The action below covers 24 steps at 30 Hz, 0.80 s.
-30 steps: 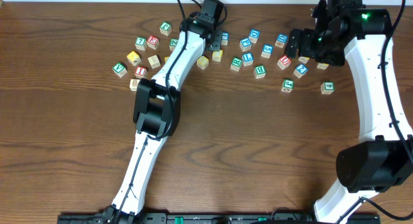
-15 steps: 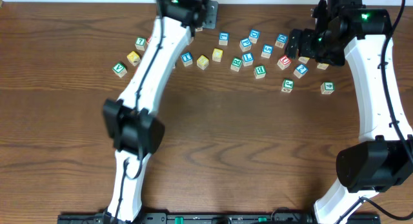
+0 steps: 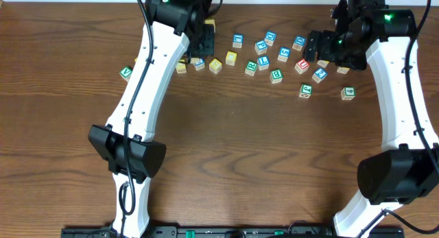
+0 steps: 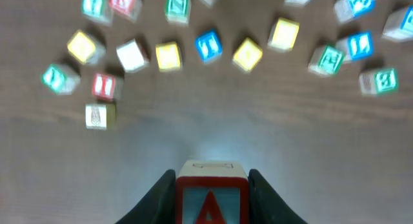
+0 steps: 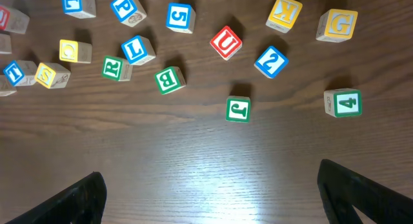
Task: Spell out AI2
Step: 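Carry the red A block forward and set it down on open table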
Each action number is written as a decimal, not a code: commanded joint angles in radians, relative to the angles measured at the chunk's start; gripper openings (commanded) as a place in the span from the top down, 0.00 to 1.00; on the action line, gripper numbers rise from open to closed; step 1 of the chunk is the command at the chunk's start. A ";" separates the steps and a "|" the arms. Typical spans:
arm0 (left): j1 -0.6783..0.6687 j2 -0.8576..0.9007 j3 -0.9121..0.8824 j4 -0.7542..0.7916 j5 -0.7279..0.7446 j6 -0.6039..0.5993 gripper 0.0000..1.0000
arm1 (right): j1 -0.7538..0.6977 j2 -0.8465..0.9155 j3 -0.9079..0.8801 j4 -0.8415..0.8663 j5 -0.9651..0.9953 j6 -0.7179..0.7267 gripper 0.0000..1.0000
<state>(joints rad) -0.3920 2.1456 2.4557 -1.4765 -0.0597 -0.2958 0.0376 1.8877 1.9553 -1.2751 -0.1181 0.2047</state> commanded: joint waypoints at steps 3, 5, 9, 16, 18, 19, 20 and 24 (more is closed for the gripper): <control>-0.014 -0.006 -0.004 -0.069 0.026 -0.040 0.81 | -0.003 -0.012 0.019 0.000 0.005 -0.004 0.01; -0.019 -0.002 -0.025 -0.083 0.026 -0.045 0.81 | -0.003 -0.012 0.019 0.000 0.005 -0.003 0.01; -0.032 -0.002 -0.150 -0.058 0.026 -0.070 0.81 | -0.003 -0.012 0.019 0.000 0.005 -0.003 0.01; -0.074 -0.002 -0.381 0.105 0.044 -0.084 0.81 | -0.003 -0.012 0.019 0.000 0.005 -0.003 0.01; -0.087 -0.002 -0.438 0.167 0.056 -0.084 0.81 | -0.003 -0.012 0.019 0.000 0.005 -0.003 0.01; -0.097 -0.002 -0.480 0.215 0.055 -0.084 0.81 | -0.003 -0.012 0.019 0.000 0.005 -0.003 0.01; -0.100 -0.002 -0.505 0.247 0.056 -0.084 0.81 | -0.003 -0.012 0.019 0.000 0.005 -0.003 0.01; -0.105 -0.002 -0.617 0.374 0.056 -0.088 0.81 | -0.003 -0.012 0.019 0.000 0.005 -0.003 0.01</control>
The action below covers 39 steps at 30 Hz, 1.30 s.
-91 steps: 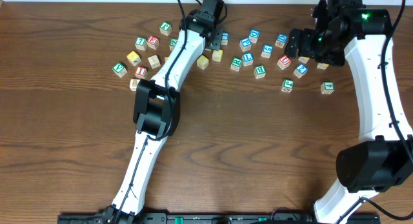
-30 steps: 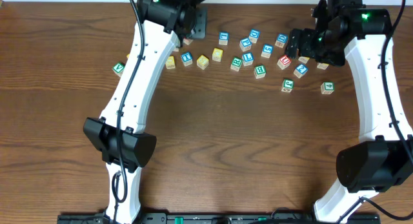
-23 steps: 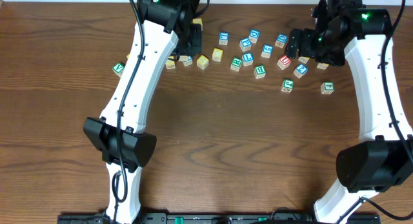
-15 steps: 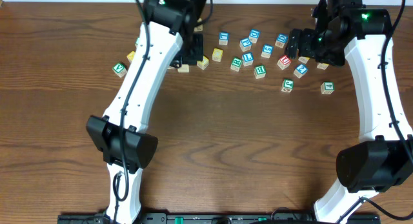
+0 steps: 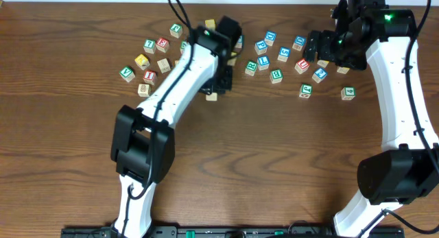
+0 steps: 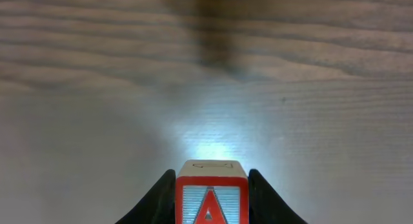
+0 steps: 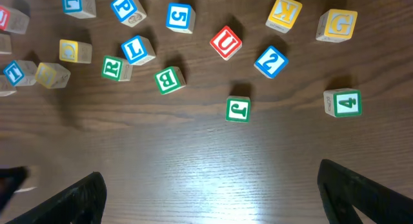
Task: Spell out AI2
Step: 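Carry the red A block forward and set it down on open table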
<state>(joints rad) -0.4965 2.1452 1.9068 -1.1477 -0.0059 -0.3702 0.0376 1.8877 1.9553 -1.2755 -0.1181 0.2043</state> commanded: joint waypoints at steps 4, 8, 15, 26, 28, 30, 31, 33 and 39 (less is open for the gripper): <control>0.002 -0.001 -0.163 0.172 0.002 -0.044 0.81 | -0.003 -0.012 0.019 0.000 0.005 -0.003 0.01; 0.000 -0.001 -0.251 0.292 0.001 -0.089 0.81 | -0.003 -0.012 0.019 0.000 0.005 -0.003 0.01; -0.018 -0.001 -0.338 0.414 -0.018 -0.087 0.81 | -0.003 -0.012 0.019 0.000 0.005 -0.003 0.01; -0.032 -0.002 -0.338 0.439 -0.040 -0.088 0.76 | -0.003 -0.012 0.019 0.000 0.005 -0.003 0.01; -0.031 -0.002 -0.339 0.439 -0.040 -0.088 0.68 | -0.003 -0.012 0.019 0.000 0.005 -0.003 0.01; -0.032 -0.002 -0.341 0.438 -0.040 -0.087 0.64 | -0.003 -0.012 0.019 0.000 0.005 -0.003 0.01; -0.032 -0.002 -0.342 0.437 -0.040 -0.087 0.62 | -0.003 -0.012 0.019 0.000 0.005 -0.003 0.01; -0.031 -0.002 -0.342 0.434 -0.040 -0.087 0.58 | -0.003 -0.012 0.019 0.000 0.005 -0.003 0.01; -0.032 -0.002 -0.342 0.431 -0.040 -0.087 0.52 | -0.003 -0.012 0.019 0.000 0.005 -0.003 0.01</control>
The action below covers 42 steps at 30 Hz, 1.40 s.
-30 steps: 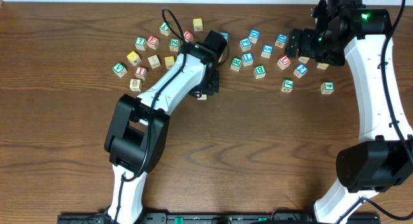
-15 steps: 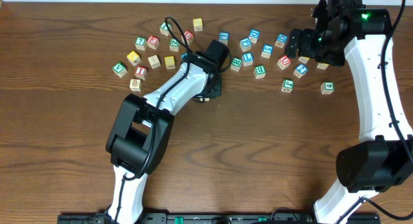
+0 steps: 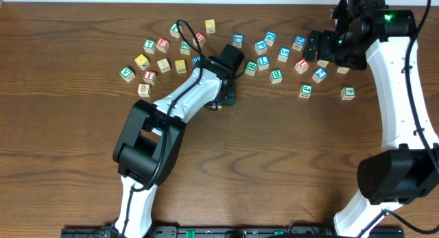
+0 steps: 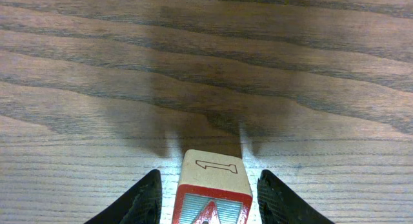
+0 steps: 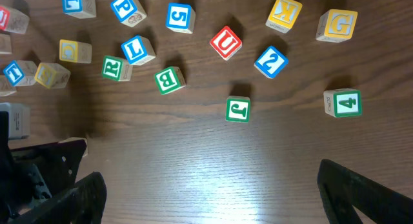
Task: Spell out AI2
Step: 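Carry the red A block forward and set it down on open table, then move the left gripper to the red I block and grasp it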
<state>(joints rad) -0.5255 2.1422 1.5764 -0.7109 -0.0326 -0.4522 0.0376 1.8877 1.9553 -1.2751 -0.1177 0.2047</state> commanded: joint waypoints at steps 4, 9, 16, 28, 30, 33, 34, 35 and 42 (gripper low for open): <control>-0.002 -0.001 -0.008 -0.005 -0.010 0.005 0.48 | -0.003 -0.012 0.019 0.000 0.004 -0.003 0.01; -0.001 -0.035 0.033 -0.010 0.003 0.086 0.44 | -0.003 -0.012 0.019 0.000 0.004 -0.003 0.01; 0.019 -0.186 0.045 -0.014 0.028 0.143 0.37 | -0.003 -0.012 0.019 0.000 0.004 -0.003 0.01; 0.183 -0.420 0.045 -0.066 0.032 0.153 0.24 | -0.003 -0.012 0.019 0.000 0.004 -0.003 0.01; 0.212 -0.421 0.045 -0.088 0.032 0.154 0.23 | -0.003 -0.012 0.019 0.000 0.004 -0.003 0.01; 0.254 -0.420 0.045 -0.126 0.032 0.212 0.23 | -0.003 -0.012 0.019 0.000 0.004 -0.003 0.01; 0.267 -0.420 0.045 -0.135 0.032 0.237 0.22 | -0.003 -0.012 0.019 0.000 0.004 -0.003 0.01; 0.277 -0.420 0.045 -0.142 0.032 0.259 0.21 | -0.003 -0.012 0.019 0.000 0.004 -0.003 0.01; 0.371 -0.404 0.045 -0.147 0.032 0.403 0.20 | -0.003 -0.012 0.019 0.000 0.004 -0.003 0.01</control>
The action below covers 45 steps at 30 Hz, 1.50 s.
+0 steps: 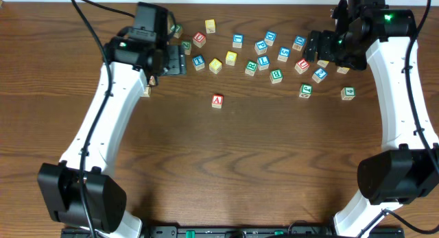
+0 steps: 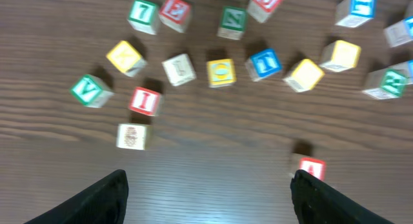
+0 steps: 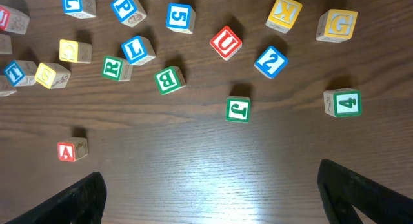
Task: Spell out AI2
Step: 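Move the left gripper to the red I block and grasp it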
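The red A block (image 1: 217,101) stands alone on the wood below the scatter of blocks; it also shows as the A block (image 2: 312,167) low right in the left wrist view and as the A block (image 3: 71,150) at the left of the right wrist view. A red I block (image 2: 144,100) lies in the left cluster. The blue 2 block (image 3: 271,61) sits tilted in the right cluster, also seen as the 2 block (image 1: 319,75). My left gripper (image 1: 170,62) hangs open and empty over the left cluster. My right gripper (image 1: 321,49) hovers open over the right cluster.
Several lettered blocks stretch in a band across the far side of the table (image 1: 226,169). A green V block (image 2: 89,91), a yellow block (image 2: 221,71) and a blue T block (image 2: 265,62) surround the I. A green J block (image 3: 238,109) and a green 4 block (image 3: 343,102) lie nearest the right gripper.
My left gripper has let go of the A block, which now stands alone on the table. The gripper is now wide open, higher up and further left over the left cluster. The right arm is unchanged.
My left gripper was shut on the A block above the left cluster. It then held the block over bare wood nearer the middle, and later low at the table with its jaws parting. Now the A stands free and the gripper is back over the cluster.
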Each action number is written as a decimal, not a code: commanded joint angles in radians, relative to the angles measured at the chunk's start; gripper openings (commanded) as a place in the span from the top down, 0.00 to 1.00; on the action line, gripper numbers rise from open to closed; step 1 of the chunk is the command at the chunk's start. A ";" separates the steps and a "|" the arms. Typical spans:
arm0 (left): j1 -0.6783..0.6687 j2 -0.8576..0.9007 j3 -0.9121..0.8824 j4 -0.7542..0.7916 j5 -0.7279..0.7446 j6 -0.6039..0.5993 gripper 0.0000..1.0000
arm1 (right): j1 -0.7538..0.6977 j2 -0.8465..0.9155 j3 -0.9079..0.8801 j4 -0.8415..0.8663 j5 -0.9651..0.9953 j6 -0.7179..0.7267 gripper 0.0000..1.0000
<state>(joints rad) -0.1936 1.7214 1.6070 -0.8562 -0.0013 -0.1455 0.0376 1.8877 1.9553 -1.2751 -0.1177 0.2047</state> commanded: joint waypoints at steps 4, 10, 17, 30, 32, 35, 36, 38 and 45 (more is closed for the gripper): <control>0.093 0.060 0.014 -0.003 0.001 0.160 0.21 | -0.003 -0.012 0.019 0.000 0.004 -0.003 0.01; 0.125 0.147 0.014 0.001 0.002 0.246 0.23 | -0.003 -0.012 0.019 0.000 0.004 -0.003 0.01; 0.126 0.266 0.014 0.025 0.001 0.308 0.30 | -0.003 -0.012 0.019 0.000 0.004 -0.003 0.01; 0.170 0.404 0.014 0.177 0.001 0.333 0.32 | -0.003 -0.012 0.019 0.000 0.004 -0.003 0.01; 0.171 0.419 0.014 0.195 0.002 0.336 0.32 | -0.003 -0.012 0.019 0.000 0.004 -0.003 0.01; 0.170 0.440 0.014 0.219 0.002 0.336 0.34 | -0.003 -0.012 0.019 0.000 0.004 -0.003 0.01; 0.170 0.445 0.014 0.223 0.002 0.336 0.34 | -0.003 -0.012 0.019 0.000 0.004 -0.003 0.01; 0.170 0.451 0.014 0.227 0.014 0.336 0.35 | -0.003 -0.012 0.019 0.000 0.004 -0.003 0.01; 0.170 0.451 0.013 0.245 0.017 0.328 0.48 | -0.003 -0.012 0.019 0.000 0.004 -0.003 0.01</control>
<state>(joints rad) -0.0238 2.1620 1.6070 -0.6155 0.0051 0.1806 0.0376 1.8877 1.9553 -1.2751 -0.1177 0.2047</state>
